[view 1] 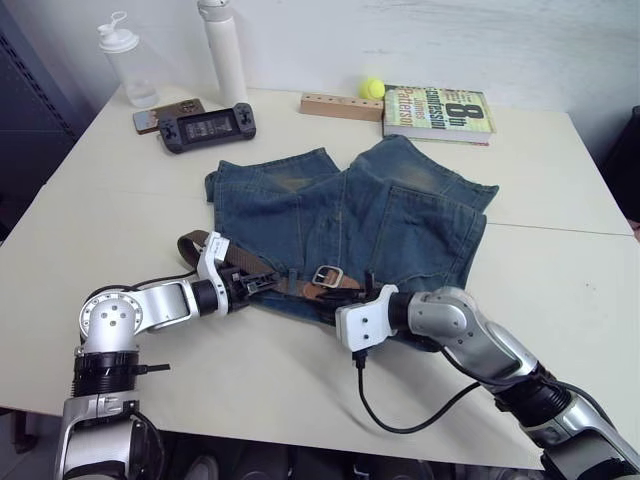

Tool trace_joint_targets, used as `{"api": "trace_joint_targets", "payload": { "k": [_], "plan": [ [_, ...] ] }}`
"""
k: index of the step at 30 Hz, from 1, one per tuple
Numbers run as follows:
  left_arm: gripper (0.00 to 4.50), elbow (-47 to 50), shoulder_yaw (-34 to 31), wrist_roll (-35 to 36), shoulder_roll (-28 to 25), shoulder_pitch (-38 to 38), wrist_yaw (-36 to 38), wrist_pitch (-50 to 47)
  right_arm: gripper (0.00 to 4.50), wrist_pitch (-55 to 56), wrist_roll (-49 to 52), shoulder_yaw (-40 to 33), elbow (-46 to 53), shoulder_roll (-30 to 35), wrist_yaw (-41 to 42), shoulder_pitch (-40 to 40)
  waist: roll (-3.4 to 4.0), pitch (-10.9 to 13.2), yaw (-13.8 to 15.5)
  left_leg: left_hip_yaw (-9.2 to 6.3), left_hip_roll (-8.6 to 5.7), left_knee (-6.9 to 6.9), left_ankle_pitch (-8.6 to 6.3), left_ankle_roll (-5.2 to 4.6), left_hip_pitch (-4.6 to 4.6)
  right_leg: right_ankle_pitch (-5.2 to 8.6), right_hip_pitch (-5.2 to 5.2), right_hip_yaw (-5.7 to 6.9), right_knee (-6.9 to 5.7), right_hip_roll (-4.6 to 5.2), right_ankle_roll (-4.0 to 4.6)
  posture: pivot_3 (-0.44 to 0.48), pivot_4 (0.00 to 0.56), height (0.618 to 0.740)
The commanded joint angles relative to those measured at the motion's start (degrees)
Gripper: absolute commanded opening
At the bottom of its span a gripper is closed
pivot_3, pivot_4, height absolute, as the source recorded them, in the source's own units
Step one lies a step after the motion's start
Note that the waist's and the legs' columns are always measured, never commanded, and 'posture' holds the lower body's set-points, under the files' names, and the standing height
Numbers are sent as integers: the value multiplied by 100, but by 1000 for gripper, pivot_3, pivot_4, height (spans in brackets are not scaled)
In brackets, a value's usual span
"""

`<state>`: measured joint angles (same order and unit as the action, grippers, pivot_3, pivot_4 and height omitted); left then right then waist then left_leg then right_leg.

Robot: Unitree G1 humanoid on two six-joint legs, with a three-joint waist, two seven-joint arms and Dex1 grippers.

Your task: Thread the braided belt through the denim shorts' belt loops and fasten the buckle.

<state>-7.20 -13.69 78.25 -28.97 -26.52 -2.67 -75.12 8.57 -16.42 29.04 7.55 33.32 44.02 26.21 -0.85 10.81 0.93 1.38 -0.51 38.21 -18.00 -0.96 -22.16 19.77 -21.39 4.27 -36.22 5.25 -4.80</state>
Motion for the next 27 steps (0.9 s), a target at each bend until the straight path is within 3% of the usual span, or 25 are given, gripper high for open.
{"api": "trace_joint_targets", "payload": {
  "k": [1, 4, 8, 15, 20, 25, 27],
  "plan": [
    [0, 48, 29, -57, 67, 120, -28, -326, 1288, 332, -240, -104, -246, -115, -255, 113, 0, 0, -16, 0, 0, 1, 0, 0, 1, 0, 0, 0, -3, 0, 0, 0, 150, 738],
    [0, 101, -24, -80, 81, 179, -29, -430, 1288, 524, -356, -163, -364, -179, -397, 158, 0, 0, -47, -1, 0, 2, 0, 0, 2, 0, -1, -1, -9, 0, 0, 0, 150, 738],
    [0, 95, -84, -153, 131, 154, -14, -444, 30, 697, -236, -213, -352, -223, -348, 124, 0, 0, -87, -2, 0, 5, 0, 0, 2, 0, 0, -1, -14, 1, 0, 0, 150, 738],
    [0, 154, -193, -231, 199, 53, 147, -439, 30, 718, 37, -273, -121, -186, 11, 38, 0, 0, -89, -3, 0, 8, 0, 0, 2, 0, -1, -1, -20, 1, 0, 0, 150, 738],
    [2046, 738, -214, -61, -418, 99, 717, -891, 0, 494, 140, -373, 71, -199, 321, 191, -1, 0, -119, -3, 0, 7, 0, 1, 2, 0, -3, -2, -22, 1, 0, 0, 150, 738],
    [4268, 1328, -156, -464, -1538, 175, 1554, -977, 0, 267, 275, -465, 201, -146, 639, 403, -1, 0, -185, -1, 1, 2, 5, 9, 3, 2, -10, -9, -26, -1, 4, 0, 150, 738],
    [4394, 1712, -90, -615, -2092, 268, 1961, -986, 0, 152, 369, -485, 264, -140, 783, 477, -1, 1, -218, -2, 1, 1, 6, 12, 3, 2, -11, -9, -25, -1, 5, 0, 150, 738]
  ]
}}
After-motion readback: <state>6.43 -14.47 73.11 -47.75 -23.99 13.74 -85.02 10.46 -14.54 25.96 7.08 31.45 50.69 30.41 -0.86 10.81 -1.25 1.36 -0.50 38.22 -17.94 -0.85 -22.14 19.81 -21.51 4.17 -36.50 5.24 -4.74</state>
